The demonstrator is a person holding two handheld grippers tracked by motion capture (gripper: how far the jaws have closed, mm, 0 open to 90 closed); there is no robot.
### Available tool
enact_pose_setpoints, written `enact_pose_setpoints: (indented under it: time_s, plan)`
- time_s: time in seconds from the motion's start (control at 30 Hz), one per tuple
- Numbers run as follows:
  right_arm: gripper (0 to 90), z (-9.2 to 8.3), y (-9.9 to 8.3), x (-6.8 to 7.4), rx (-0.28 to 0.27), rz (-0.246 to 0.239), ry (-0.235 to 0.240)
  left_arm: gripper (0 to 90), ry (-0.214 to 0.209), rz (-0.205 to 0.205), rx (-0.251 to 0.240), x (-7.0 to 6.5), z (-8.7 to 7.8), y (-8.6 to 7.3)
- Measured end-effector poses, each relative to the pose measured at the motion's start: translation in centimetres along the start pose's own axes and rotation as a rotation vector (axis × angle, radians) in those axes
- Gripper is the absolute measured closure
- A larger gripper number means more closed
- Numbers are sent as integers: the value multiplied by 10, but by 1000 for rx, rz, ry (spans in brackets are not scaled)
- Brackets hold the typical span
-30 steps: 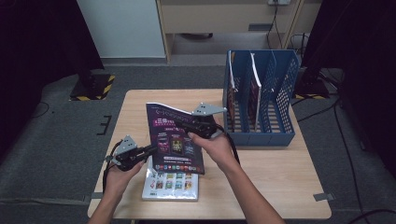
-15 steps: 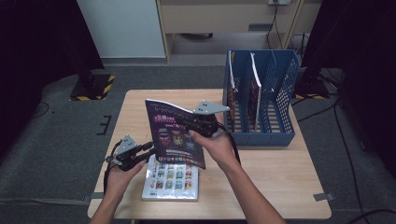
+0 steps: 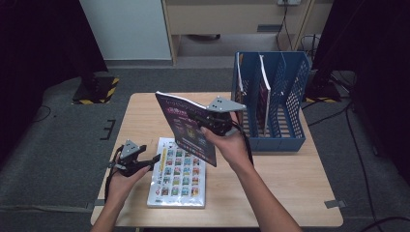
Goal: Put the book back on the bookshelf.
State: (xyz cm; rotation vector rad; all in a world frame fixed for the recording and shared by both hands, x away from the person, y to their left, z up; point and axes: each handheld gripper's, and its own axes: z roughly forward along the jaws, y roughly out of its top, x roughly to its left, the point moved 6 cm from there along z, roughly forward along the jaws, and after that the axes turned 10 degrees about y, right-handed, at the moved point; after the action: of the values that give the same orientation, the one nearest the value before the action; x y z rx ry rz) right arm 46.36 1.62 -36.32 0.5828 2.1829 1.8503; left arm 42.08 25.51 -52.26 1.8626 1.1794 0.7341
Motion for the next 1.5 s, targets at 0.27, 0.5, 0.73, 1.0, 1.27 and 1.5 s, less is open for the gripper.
enact_pose_setpoints:
  time_s: [0.27, 0.5, 0.73, 1.0, 1.27, 1.5]
  plan:
    - [840, -3, 2, -4, -10, 5, -12, 126, 21, -36, 29, 6, 3, -4]
    - [840, -10, 4, -7, -21, 5, -27, 63, 51, -53, 67, 15, 5, -11]
    - [839, -16, 8, -6, -32, 5, -35, 57, 84, -45, 103, 24, 7, -18]
    - [839, -20, 10, -4, -43, 1, -35, 57, 135, -66, 134, 38, 8, -26]
    - [839, -26, 10, -1, -42, -2, -36, 58, 173, -86, 179, 47, 11, -35]
    - [839, -33, 9, -2, -49, 2, -45, 58, 186, -74, 220, 49, 15, -43]
